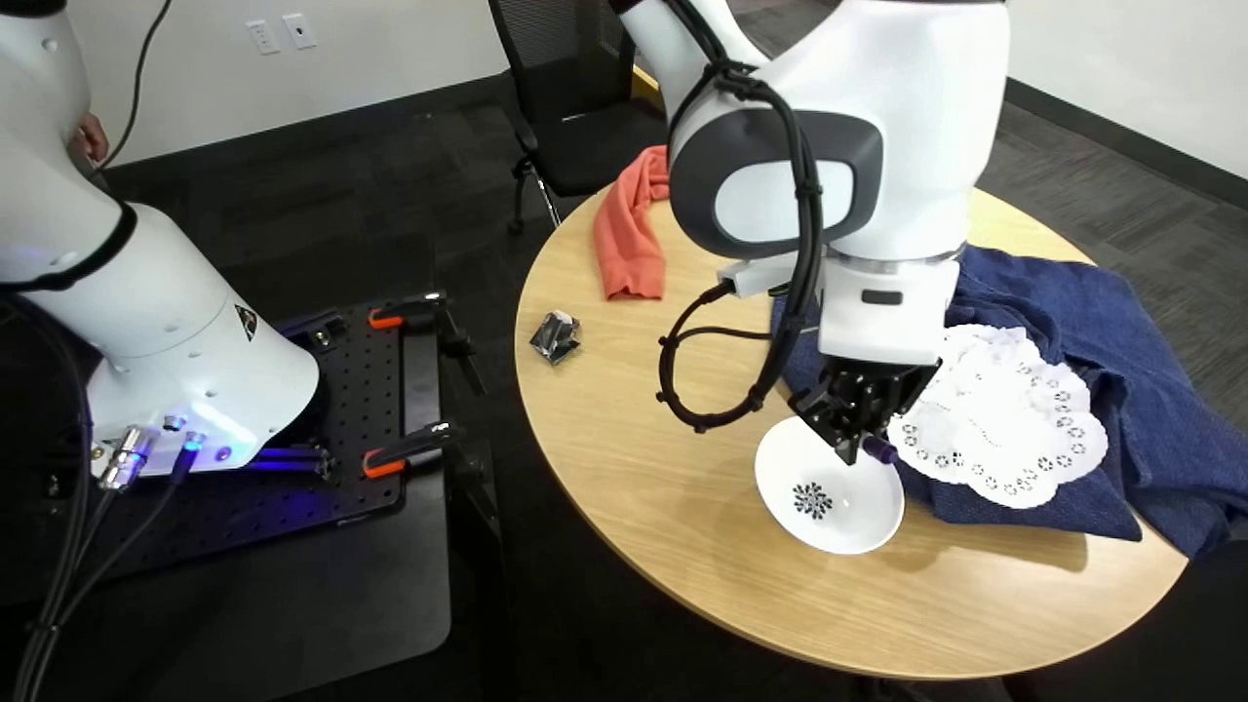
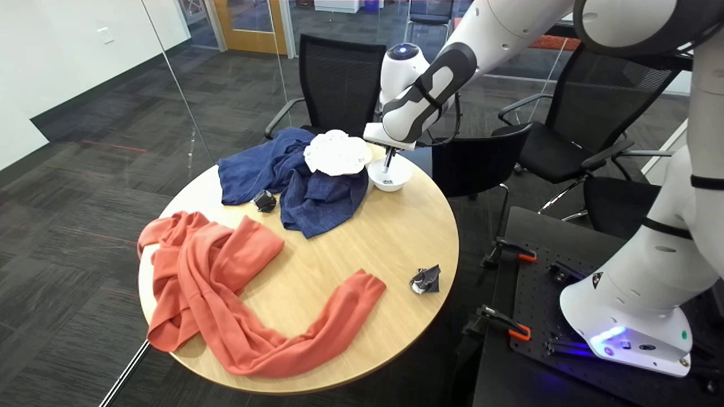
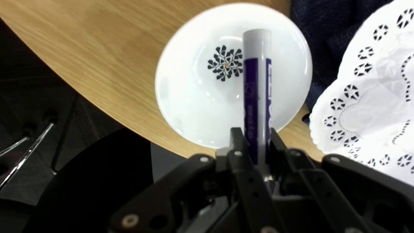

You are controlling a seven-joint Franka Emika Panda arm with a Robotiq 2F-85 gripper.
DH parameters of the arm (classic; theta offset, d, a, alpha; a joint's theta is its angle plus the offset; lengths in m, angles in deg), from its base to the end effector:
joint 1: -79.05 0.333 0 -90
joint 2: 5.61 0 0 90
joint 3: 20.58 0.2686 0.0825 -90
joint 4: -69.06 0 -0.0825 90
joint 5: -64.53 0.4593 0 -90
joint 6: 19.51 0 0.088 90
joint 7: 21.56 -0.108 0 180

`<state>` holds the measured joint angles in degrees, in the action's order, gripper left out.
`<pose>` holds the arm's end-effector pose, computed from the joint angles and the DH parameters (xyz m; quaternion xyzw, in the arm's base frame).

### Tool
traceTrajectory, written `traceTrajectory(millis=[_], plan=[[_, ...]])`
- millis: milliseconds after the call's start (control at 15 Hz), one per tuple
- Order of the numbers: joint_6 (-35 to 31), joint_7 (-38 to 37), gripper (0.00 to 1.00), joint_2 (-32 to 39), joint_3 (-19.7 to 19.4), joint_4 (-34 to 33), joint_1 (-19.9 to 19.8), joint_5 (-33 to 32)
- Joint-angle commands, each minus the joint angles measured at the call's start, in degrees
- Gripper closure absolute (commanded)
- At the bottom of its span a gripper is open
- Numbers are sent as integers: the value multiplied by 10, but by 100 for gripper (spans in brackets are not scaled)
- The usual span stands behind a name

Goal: Remove the black marker from the bowl and place it on the table

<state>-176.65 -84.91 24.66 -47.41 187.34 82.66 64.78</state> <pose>0.5759 -0.2634 0.1169 0.7448 -0.6503 0.1332 0.0686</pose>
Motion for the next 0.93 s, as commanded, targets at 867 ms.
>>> traceTrajectory(millis=[867], plan=[[56, 139, 95, -66, 150, 70, 14, -39]])
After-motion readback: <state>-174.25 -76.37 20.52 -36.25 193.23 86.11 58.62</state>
